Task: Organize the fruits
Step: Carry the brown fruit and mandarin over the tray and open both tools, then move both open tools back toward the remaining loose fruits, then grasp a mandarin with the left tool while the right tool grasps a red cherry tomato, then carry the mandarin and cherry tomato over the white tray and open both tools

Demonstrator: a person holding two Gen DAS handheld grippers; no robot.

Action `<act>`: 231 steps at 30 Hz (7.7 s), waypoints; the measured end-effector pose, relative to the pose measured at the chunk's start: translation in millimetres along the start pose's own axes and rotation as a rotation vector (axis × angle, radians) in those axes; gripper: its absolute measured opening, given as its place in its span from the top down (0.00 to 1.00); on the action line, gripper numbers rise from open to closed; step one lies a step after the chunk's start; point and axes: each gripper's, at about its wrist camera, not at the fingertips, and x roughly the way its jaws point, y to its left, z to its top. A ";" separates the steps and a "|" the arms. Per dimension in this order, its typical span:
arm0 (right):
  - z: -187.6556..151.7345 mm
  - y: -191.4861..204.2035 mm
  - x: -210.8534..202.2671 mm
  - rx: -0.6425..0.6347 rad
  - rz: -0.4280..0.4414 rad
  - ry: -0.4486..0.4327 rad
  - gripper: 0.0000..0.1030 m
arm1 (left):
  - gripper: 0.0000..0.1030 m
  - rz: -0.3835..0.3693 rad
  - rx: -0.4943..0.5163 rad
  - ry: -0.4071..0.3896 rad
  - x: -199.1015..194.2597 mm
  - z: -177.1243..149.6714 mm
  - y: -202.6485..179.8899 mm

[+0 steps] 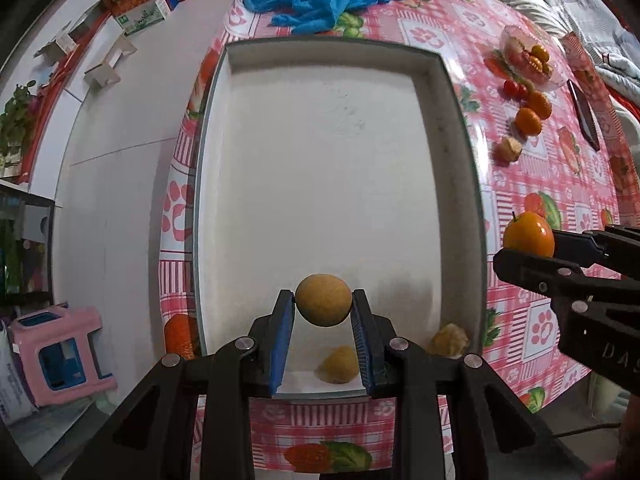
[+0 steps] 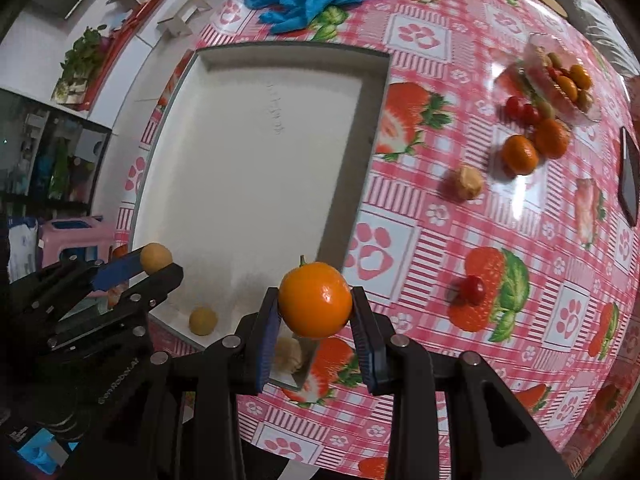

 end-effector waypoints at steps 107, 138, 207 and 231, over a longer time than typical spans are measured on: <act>-63.5 -293.1 -12.8 0.515 -0.109 -0.039 0.13 | 0.16 0.082 0.194 -0.057 -11.8 113.9 -236.5; -113.5 -299.5 54.5 0.474 -0.200 0.028 0.00 | 0.30 0.056 0.187 -0.039 52.8 162.5 -271.2; -39.8 -57.1 -41.8 0.109 0.017 -0.056 0.76 | 0.62 0.081 -0.098 -0.059 -14.2 2.0 -58.4; 6.6 -5.6 2.4 -0.020 0.025 -0.017 0.76 | 0.62 0.064 -0.112 -0.036 -5.9 -3.2 -16.7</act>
